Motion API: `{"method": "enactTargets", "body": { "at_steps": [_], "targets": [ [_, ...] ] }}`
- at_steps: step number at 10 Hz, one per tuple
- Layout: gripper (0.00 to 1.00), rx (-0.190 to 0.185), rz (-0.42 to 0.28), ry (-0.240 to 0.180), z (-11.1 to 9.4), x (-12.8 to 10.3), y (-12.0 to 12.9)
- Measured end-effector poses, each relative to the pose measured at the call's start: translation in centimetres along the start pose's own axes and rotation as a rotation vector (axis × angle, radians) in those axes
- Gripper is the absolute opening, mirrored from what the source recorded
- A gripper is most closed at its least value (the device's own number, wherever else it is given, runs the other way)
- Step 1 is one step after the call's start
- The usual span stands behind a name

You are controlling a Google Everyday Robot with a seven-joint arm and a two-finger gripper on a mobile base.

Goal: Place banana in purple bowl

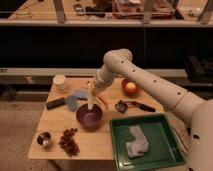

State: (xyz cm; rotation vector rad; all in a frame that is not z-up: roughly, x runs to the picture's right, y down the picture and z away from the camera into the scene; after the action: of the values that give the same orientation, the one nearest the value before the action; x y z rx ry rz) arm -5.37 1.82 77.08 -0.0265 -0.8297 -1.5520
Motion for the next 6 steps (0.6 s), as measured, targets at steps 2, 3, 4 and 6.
{"method": "enactTargets", "body": {
  "at_steps": [2,3,4,6],
  "targets": [
    [0.13,-0.027,-0.001,-0.052,2.9,-2.7,0.8],
    [0.22,-0.036,-0.001,-0.077,4.5,-3.9,1.4],
    [0.31,-0.043,-0.003,-0.101,6.0,-5.0,1.8],
    [0.53,-0.045,-0.033,-0.161,8.3,-7.0,1.8]
  ]
}}
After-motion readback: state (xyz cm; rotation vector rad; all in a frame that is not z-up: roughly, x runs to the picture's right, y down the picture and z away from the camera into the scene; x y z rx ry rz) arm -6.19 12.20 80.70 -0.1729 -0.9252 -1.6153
